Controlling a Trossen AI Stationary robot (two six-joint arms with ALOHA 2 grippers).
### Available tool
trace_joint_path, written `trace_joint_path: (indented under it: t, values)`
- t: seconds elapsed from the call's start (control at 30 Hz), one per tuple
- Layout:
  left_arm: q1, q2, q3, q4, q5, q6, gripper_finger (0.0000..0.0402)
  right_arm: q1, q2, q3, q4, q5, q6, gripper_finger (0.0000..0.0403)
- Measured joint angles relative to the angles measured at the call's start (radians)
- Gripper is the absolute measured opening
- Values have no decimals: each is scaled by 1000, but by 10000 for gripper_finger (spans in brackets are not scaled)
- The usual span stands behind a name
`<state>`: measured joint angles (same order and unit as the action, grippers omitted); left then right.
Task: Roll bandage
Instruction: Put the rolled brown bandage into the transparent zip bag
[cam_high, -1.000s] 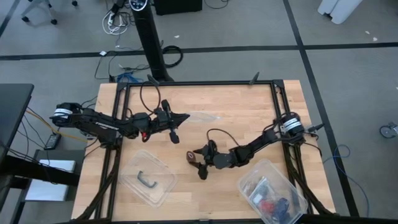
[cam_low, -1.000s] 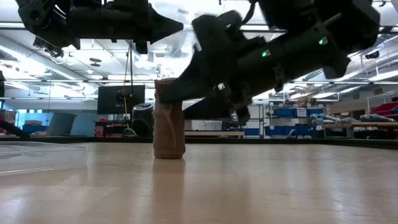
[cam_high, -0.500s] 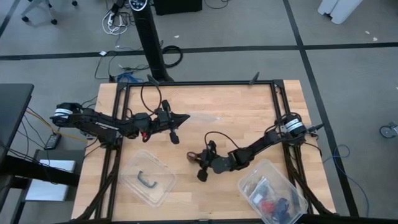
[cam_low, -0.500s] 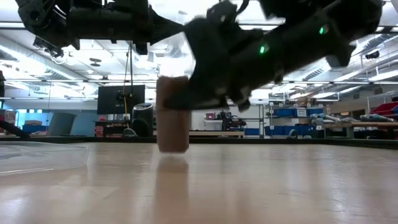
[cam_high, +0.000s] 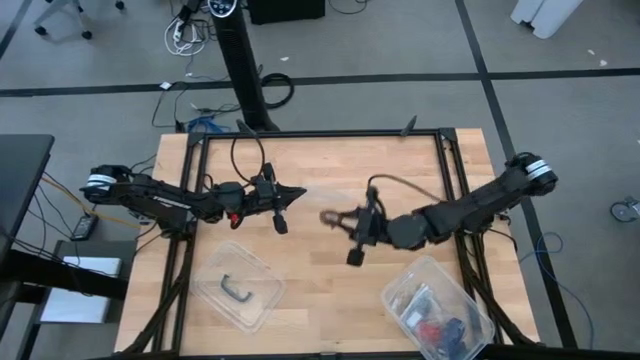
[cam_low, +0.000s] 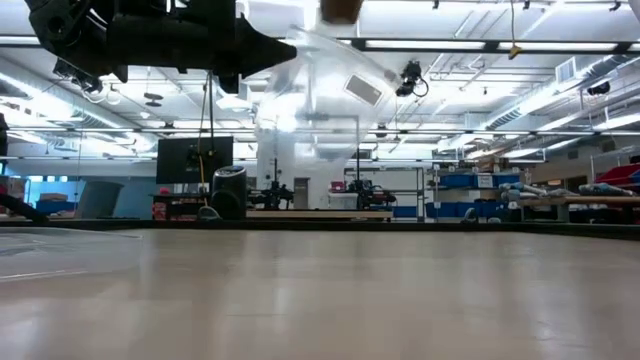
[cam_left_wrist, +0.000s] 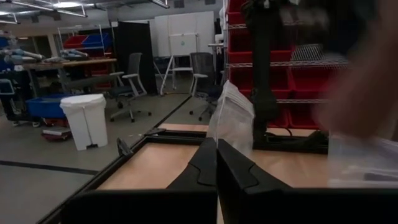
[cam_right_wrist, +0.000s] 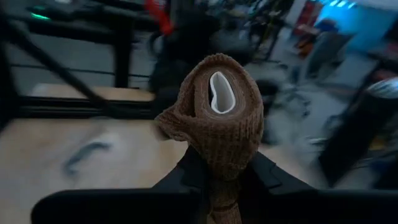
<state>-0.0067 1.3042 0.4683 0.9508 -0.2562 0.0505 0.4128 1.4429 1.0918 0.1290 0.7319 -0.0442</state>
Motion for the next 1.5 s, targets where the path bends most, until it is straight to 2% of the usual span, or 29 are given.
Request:
trace_joint_path:
  t: [0.13, 0.43, 0.53, 0.93, 1.1, 1.3, 1.5]
  values:
    - [0, 0, 0, -4, 22, -6, 0, -26, -40, 80, -125, 42, -113, 45]
    - [-2, 0, 0, -3, 61, -14, 0, -124, 30, 157, -265, 19, -159, 45]
    - [-2, 0, 0, -2, 64, -15, 0, -143, 40, 159, -274, -31, -129, 45]
    - [-2, 0, 0, 25, 64, -16, 0, -164, 45, 159, -396, -90, 14, 45]
    - [-3, 0, 0, 30, 64, -16, 0, -167, 45, 124, -378, -133, 78, 45]
    - [-3, 0, 0, 40, 67, -23, 0, -193, 45, 45, -276, -200, 144, 45]
    - [-3, 0, 0, 29, 86, -29, 0, -207, 39, 33, -170, -228, 120, 45]
